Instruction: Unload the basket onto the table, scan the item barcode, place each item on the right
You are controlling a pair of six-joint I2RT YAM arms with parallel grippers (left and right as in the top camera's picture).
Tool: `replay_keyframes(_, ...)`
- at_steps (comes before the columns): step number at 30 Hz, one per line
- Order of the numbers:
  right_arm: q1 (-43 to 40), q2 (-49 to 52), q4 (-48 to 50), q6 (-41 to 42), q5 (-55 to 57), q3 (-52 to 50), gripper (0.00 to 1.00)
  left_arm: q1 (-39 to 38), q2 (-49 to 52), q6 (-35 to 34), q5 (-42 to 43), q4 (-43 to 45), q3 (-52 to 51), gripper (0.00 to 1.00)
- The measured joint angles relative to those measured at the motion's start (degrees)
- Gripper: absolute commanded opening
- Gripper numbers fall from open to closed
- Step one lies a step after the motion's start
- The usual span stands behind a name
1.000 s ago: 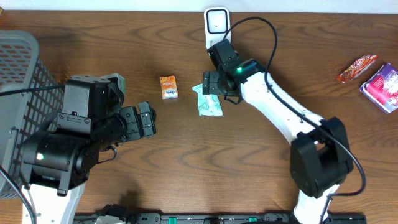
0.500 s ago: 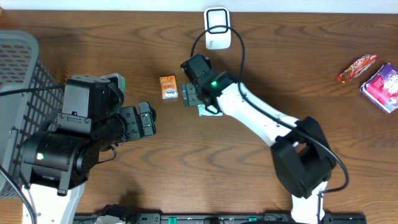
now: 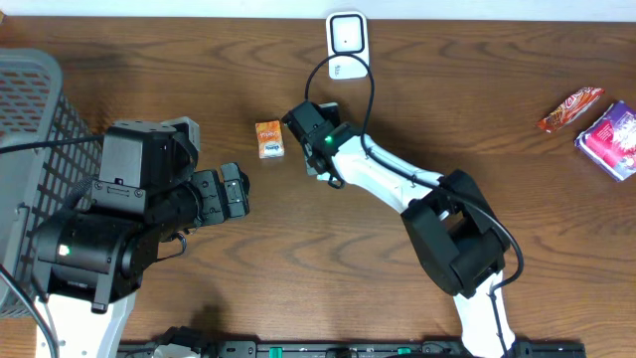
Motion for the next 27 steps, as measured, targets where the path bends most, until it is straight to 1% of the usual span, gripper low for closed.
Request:
replay_keyframes(1,-0.24,-0.02,-0.39,0.09,-0.28,0.26,0.01,0.00,0.00,0.00,0.00,0.00,0.00,0.98)
replay_keyframes(5,-1.51,-0.17,-2.03,0.90,-3.15,1.36,0.01,0.00,0.00,0.00,0.00,0.00,0.00,0.98)
replay_keyframes(9,-5.20,-1.01,-2.56,0.68,-12.35,1.49,0.01,0.00,0.00,0.00,0.00,0.00,0.00,0.98)
replay_keyframes(12,-9.51,-1.29,-2.67,-1.03,-23.10,1.49,0.01,0.00,0.00,0.00,0.00,0.00,0.02,0.98)
replay_keyframes(17,-18.99,-1.29,-3.13,-6.84,-47.15,0.81,0.01,0.00,0.00,0.00,0.00,0.00,0.02,0.98)
replay_keyframes(19,-22.03,-1.29,-3.21,-9.29,-55.10,0.33,0.01,0.00,0.00,0.00,0.00,0.00,0.00,0.98)
replay_keyframes(24,-27.50,-1.29,-2.78,-15.06,-70.71,-2.19,0.01,0.00,0.00,-0.02,0.00,0.00,0.00,0.98)
replay_keyframes(27,-30.08,-1.29,-0.52,-17.77,-79.58,-5.66,0.01,0.00,0.00,0.00,0.00,0.02,0.02,0.98)
